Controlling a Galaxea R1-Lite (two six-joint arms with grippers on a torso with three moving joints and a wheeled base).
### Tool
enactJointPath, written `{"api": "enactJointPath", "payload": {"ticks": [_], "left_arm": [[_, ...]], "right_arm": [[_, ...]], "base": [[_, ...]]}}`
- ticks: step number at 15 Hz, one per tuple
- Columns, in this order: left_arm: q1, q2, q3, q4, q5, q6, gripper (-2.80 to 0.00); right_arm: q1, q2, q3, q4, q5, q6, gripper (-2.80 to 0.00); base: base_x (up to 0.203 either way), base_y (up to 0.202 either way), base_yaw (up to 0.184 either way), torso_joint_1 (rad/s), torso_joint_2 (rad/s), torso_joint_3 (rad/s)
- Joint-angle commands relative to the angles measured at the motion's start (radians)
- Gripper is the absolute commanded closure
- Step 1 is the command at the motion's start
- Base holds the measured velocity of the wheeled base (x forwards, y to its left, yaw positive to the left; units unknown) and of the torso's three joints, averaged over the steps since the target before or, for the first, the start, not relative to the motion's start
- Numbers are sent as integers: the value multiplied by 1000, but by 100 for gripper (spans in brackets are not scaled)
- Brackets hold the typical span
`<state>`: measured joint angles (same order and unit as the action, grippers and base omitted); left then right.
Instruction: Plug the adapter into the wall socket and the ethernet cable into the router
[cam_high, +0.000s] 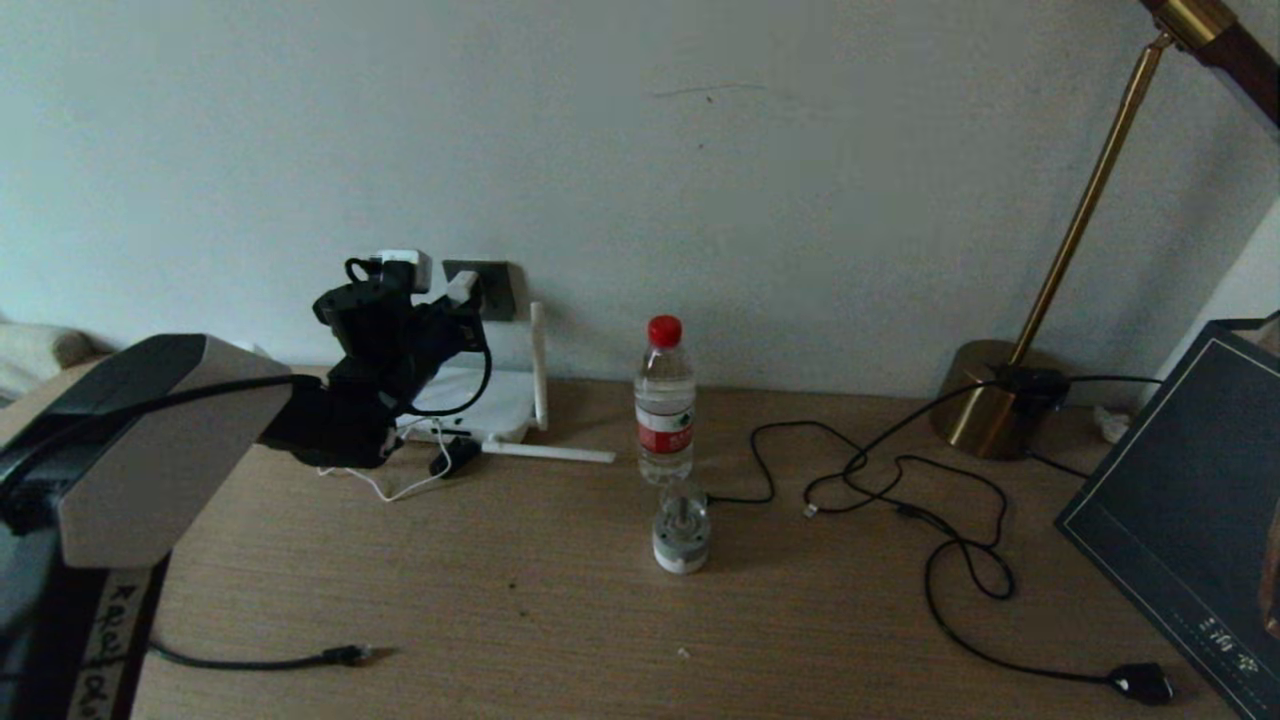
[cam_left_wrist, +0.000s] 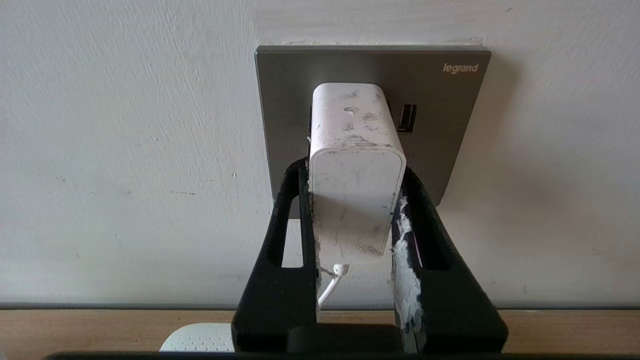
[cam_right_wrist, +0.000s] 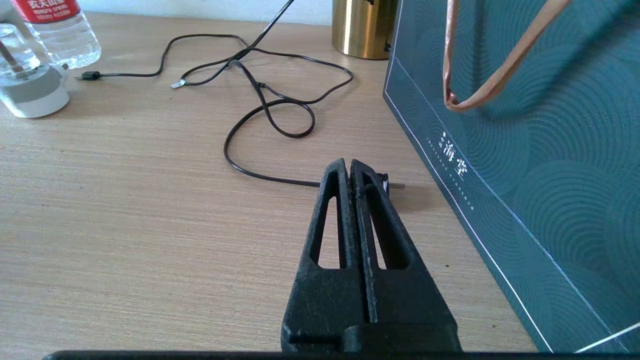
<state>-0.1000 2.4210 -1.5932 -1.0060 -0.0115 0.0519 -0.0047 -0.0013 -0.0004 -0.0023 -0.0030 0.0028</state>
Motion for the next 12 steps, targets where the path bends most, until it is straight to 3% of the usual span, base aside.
{"api": "enactJointPath", "payload": {"ticks": [1,12], "left_arm": [[0,20,-4,-3,1,0,0],[-3,83,-74,28,25,3,0]], "right_arm": [[0,1,0,-1,0,0,0],[0,1,0,-1,0,0,0]], "base": [[0,0,0,0,0,0],[0,0,0,0,0,0]]}}
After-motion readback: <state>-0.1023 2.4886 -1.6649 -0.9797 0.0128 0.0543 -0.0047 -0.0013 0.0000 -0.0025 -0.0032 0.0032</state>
